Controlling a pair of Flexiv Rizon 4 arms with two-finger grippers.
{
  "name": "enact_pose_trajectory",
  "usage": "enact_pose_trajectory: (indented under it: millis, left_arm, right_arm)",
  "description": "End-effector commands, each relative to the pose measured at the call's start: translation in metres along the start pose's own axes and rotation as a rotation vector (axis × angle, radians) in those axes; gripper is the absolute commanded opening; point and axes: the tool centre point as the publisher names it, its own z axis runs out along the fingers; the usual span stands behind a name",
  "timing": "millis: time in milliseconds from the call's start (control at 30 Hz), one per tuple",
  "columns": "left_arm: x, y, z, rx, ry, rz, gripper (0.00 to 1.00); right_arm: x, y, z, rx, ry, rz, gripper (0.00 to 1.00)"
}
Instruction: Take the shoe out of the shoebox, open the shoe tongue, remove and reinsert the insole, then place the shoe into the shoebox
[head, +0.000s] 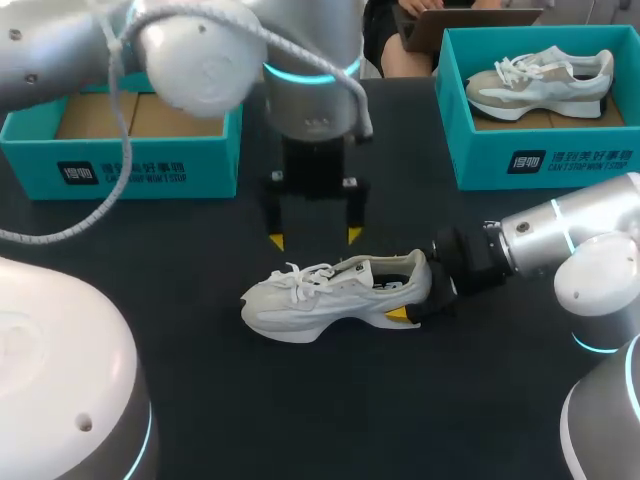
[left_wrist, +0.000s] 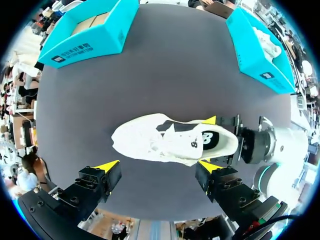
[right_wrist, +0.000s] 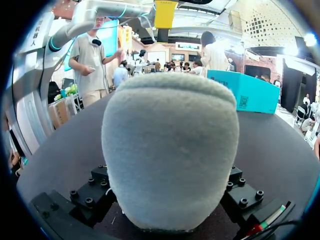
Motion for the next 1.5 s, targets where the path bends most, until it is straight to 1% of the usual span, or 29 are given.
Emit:
enact_pose_trajectory:
  millis: [33, 100, 267, 400, 633, 767, 1200, 1500]
  left_arm:
    - [0.024, 0.003, 0.019, -0.005, -0.032, 0.001, 1.0]
    - [0.028, 0.002, 0.029, -0.023, -0.036, 0.007, 1.0]
    - [0.038, -0.001, 0.045, -0.039, -0.056, 0.009, 1.0]
    - [0.046, -0.004, 0.057, -0.029, -0.082, -0.01, 1.0]
    - [0.056, -0.005, 0.065, -0.029, -0.092, -0.021, 1.0]
    - [0.058, -0.006, 0.071, -0.031, -0.125, -0.016, 1.0]
    - [0.048, -0.001, 0.091, -0.047, -0.21, -0.035, 1.0]
    - [0.034, -0.003, 0.094, -0.047, -0.258, -0.056, 1.0]
  right_arm:
    - [-0.002, -0.004, 0.006, 0.004, 0.0, 0.001, 0.0]
    - [-0.002, -0.004, 0.006, 0.004, 0.0, 0.001, 0.0]
    - [-0.002, -0.004, 0.006, 0.004, 0.0, 0.001, 0.0]
    - [-0.002, -0.004, 0.006, 0.004, 0.0, 0.001, 0.0]
    - [-0.002, -0.004, 0.006, 0.004, 0.0, 0.001, 0.0]
    - [-0.002, -0.004, 0.006, 0.004, 0.0, 0.001, 0.0]
    - [-0.002, -0.004, 0.006, 0.004, 0.0, 0.001, 0.0]
    - [-0.002, -0.004, 0.006, 0.004, 0.0, 0.001, 0.0]
